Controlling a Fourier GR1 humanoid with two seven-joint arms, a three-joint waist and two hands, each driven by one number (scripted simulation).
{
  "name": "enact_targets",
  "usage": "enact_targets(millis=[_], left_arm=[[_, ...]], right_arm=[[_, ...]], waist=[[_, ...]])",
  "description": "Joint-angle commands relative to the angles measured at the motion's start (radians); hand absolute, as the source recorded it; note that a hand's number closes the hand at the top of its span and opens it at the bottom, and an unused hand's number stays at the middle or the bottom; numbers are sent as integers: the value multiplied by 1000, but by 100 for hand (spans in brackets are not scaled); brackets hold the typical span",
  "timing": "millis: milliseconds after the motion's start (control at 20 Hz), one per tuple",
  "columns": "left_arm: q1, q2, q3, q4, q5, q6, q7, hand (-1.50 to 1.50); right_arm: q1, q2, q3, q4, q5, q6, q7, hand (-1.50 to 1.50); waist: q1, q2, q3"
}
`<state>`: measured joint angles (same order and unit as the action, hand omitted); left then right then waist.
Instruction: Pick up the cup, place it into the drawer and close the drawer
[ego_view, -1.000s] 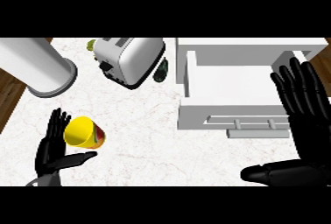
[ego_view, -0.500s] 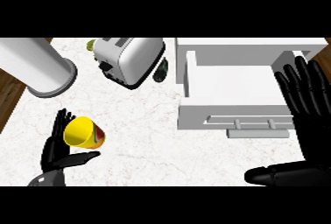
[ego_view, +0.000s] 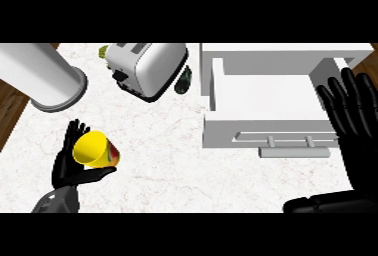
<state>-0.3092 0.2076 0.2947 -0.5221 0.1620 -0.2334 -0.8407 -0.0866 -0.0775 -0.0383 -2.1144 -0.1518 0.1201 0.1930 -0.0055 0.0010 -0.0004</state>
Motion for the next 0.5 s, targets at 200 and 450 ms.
enact_targets(millis=[200, 450], left_arm=[[-27, 5, -5, 89, 29, -136, -36, -150], [-56, -6, -4, 147, 37, -194, -70, -150]], right_arm=[[-65, -6, -8, 64, 5, 1, -9, -150], [-2, 3, 11, -28, -17, -1, 44, -150]], waist=[[3, 1, 0], [-3, 0, -1]])
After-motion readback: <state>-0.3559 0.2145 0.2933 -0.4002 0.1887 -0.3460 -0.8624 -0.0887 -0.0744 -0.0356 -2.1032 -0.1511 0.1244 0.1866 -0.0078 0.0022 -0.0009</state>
